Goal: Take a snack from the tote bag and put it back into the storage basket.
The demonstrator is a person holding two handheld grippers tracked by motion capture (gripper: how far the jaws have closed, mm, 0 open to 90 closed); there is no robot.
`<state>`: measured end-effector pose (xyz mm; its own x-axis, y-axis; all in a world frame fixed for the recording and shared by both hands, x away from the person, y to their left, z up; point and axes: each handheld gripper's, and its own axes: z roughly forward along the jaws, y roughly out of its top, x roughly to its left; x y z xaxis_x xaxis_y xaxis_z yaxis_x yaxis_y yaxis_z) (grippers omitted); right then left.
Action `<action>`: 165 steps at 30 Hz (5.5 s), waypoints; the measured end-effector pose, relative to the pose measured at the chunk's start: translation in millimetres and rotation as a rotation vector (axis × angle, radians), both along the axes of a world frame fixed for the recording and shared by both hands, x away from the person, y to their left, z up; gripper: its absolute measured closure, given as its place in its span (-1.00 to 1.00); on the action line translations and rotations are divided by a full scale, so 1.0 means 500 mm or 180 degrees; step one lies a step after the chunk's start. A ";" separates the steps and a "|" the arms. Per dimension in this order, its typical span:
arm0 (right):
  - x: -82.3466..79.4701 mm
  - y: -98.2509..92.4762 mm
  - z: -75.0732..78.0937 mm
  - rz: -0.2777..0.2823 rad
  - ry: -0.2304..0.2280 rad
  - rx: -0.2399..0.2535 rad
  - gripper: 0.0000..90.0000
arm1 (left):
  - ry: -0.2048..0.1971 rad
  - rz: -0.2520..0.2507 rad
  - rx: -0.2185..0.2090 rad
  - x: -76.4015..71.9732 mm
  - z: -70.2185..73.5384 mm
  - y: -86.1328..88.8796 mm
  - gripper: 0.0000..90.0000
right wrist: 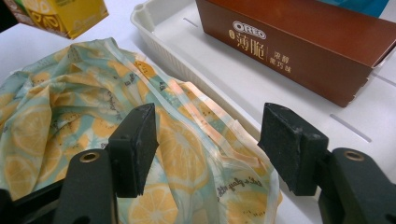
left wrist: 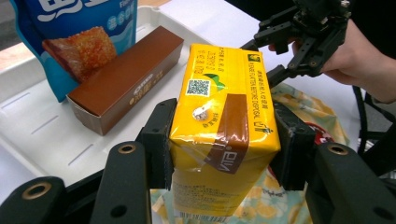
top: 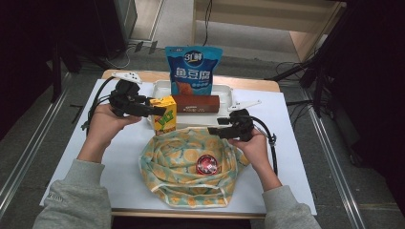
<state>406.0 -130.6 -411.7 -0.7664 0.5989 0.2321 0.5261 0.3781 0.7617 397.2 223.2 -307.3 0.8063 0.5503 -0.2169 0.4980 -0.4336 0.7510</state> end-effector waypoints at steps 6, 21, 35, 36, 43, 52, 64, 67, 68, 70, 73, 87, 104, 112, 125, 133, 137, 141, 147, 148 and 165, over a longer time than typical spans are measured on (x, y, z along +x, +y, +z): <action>-0.001 0.004 -0.002 0.0015 -0.0001 -0.0011 -0.17 | -0.0016 0.0036 0.0004 0.008 -0.008 0.005 0.12; -0.008 0.007 -0.004 0.0013 -0.0005 -0.0022 -0.17 | -0.0042 0.0156 -0.0089 0.045 -0.032 0.017 0.12; -0.019 -0.005 -0.006 -0.0040 -0.0012 -0.0033 -0.17 | -0.0034 0.0275 -0.0128 0.084 -0.059 0.018 0.12; -0.020 -0.005 -0.007 -0.0039 -0.0013 -0.0029 -0.17 | -0.0038 0.0292 -0.0128 0.087 -0.061 0.018 0.12; -0.024 -0.009 -0.007 -0.0059 -0.0006 -0.0034 -0.17 | -0.0079 0.0371 -0.0122 0.104 -0.076 0.027 0.12; -0.026 -0.007 -0.010 -0.0046 -0.0003 -0.0049 -0.17 | -0.0101 0.0459 -0.0096 0.125 -0.095 0.035 0.12; -0.027 -0.007 -0.009 -0.0047 -0.0001 -0.0054 -0.17 | -0.0135 0.0494 -0.0035 0.145 -0.120 0.025 0.12; -0.027 -0.008 -0.010 -0.0045 -0.0002 -0.0055 -0.17 | -0.0137 0.0515 -0.0063 0.150 -0.125 0.027 0.12; -0.027 -0.008 -0.010 -0.0044 -0.0002 -0.0056 -0.17 | -0.0147 0.0522 -0.0053 0.152 -0.126 0.028 0.12; -0.027 -0.008 -0.010 -0.0041 -0.0001 -0.0055 -0.17 | -0.0164 0.0544 -0.0032 0.154 -0.129 0.027 0.12; -0.027 -0.007 -0.010 -0.0043 0.0004 -0.0058 -0.17 | -0.0162 0.0549 -0.0022 0.157 -0.135 0.027 0.12; -0.027 -0.007 -0.011 -0.0027 0.0019 -0.0065 -0.17 | -0.0132 0.0604 -0.0023 0.169 -0.160 0.031 0.12; -0.027 -0.007 -0.013 -0.0010 0.0007 -0.0064 -0.18 | -0.0033 0.0444 -0.0030 0.157 -0.185 0.036 0.12; -0.027 -0.005 -0.013 -0.0008 0.0008 -0.0073 -0.18 | -0.0094 0.0410 0.0013 0.146 -0.187 0.035 0.11; -0.024 -0.004 -0.014 0.0017 0.0013 -0.0068 -0.17 | -0.0011 0.0386 0.0077 0.136 -0.187 0.030 -0.02; -0.021 0.001 -0.010 0.0039 -0.0004 -0.0063 -0.18 | -0.0006 0.0456 0.0069 0.124 -0.184 0.043 -0.12; -0.018 0.005 -0.009 0.0052 -0.0004 -0.0059 -0.18 | 0.0000 0.0500 0.0087 0.115 -0.181 0.053 -0.15; -0.014 0.010 -0.010 0.0081 -0.0010 -0.0068 -0.18 | 0.0001 0.0554 0.0086 0.105 -0.178 0.060 -0.15; -0.011 0.018 -0.009 0.0105 -0.0011 -0.0064 -0.18 | 0.0012 0.0536 0.0089 0.091 -0.172 0.065 -0.14; -0.009 0.019 -0.009 0.0101 -0.0012 -0.0056 -0.18 | 0.0016 0.0547 0.0071 0.085 -0.171 0.068 -0.13; -0.004 0.018 -0.010 0.0089 -0.0017 -0.0038 -0.18 | 0.0084 0.0536 0.0041 0.044 -0.155 0.064 0.35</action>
<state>403.8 -121.4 -416.6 -0.7841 0.5799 0.2209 0.5111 0.4016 0.7599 419.2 255.0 -385.0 0.6966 0.6799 -0.2289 0.5838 -0.3518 0.7317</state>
